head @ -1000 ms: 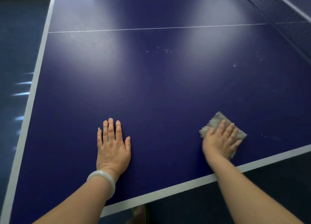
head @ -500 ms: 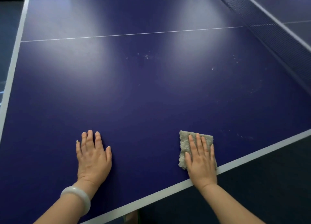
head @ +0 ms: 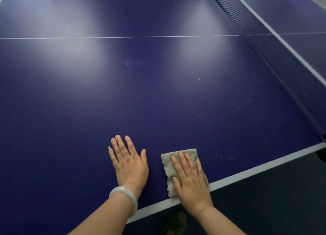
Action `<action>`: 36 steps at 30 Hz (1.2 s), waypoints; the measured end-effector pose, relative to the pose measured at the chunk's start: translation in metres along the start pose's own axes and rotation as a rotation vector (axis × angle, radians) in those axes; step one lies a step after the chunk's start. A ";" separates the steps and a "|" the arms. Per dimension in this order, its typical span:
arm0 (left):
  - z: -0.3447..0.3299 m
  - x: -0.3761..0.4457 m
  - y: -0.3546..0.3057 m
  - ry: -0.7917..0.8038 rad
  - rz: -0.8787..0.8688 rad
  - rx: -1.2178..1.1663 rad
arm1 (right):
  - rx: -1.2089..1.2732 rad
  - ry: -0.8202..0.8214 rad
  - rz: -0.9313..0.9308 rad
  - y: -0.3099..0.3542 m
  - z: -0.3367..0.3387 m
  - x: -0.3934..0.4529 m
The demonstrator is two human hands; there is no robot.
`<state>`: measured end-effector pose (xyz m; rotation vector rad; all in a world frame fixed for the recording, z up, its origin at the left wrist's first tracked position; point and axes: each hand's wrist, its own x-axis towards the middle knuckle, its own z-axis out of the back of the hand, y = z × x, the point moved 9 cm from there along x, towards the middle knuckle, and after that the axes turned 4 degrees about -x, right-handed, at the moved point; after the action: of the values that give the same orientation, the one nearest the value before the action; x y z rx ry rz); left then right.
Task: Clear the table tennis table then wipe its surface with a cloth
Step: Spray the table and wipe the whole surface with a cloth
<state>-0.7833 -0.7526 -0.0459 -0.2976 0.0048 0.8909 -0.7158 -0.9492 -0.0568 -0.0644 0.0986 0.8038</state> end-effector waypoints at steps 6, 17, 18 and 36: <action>-0.010 0.002 0.003 -0.054 0.046 0.105 | 0.029 0.049 -0.401 -0.192 -0.006 -0.003; -0.005 0.001 0.002 -0.136 0.065 0.102 | 0.049 -0.031 0.330 -0.065 0.012 0.055; -0.005 0.001 0.002 -0.138 0.067 0.099 | 0.036 -0.056 0.268 -0.093 0.011 0.062; -0.007 0.002 0.002 -0.152 0.059 0.142 | 0.010 -0.063 -0.035 -0.165 0.020 0.168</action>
<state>-0.7823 -0.7519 -0.0534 -0.0972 -0.0633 0.9653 -0.4799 -0.9418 -0.0529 -0.0308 0.0419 0.7699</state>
